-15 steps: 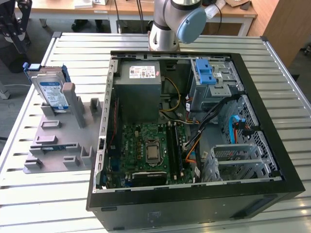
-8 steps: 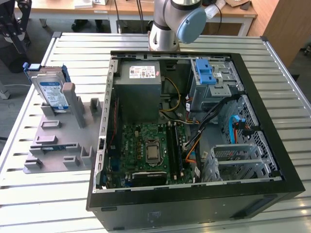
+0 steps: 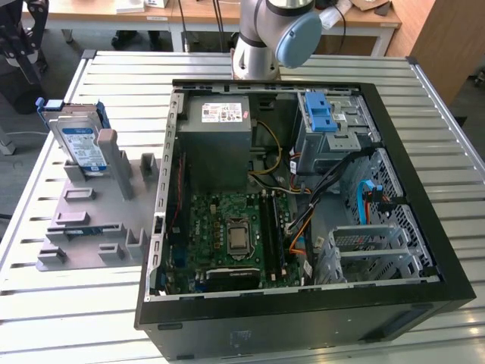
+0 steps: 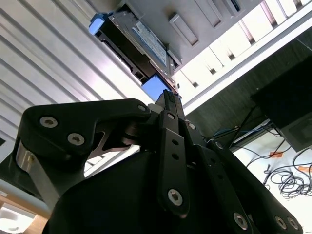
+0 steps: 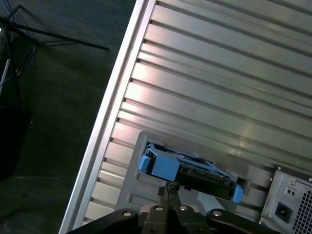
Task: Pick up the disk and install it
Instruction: 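Pick up the disk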
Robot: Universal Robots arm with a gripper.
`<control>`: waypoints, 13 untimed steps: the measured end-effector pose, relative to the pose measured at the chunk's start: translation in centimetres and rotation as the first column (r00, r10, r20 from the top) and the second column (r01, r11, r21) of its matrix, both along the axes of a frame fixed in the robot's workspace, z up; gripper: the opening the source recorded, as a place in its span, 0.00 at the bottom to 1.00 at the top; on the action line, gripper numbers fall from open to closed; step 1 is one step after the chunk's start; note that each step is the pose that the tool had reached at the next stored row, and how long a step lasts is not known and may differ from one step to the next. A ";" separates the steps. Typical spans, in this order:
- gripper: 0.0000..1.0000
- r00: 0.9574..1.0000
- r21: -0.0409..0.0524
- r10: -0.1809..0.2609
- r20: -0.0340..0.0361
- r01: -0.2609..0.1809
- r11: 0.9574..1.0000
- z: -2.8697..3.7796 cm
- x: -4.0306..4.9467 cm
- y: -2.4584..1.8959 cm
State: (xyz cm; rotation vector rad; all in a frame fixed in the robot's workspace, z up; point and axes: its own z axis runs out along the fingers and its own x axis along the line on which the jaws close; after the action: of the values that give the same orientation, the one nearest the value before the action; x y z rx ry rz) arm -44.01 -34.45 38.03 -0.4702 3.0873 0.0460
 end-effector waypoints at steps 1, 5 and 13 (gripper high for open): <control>0.11 1.000 0.000 0.006 0.000 -0.006 1.000 -0.01 -0.01 0.00; 0.11 1.000 0.000 0.028 0.000 -0.028 1.000 -0.02 -0.04 0.00; 0.11 0.997 0.000 0.073 0.000 -0.073 0.997 -0.05 -0.12 0.00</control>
State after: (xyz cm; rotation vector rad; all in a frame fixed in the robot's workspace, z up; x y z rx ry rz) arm -44.13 -34.45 37.98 -0.5823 3.0692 0.0470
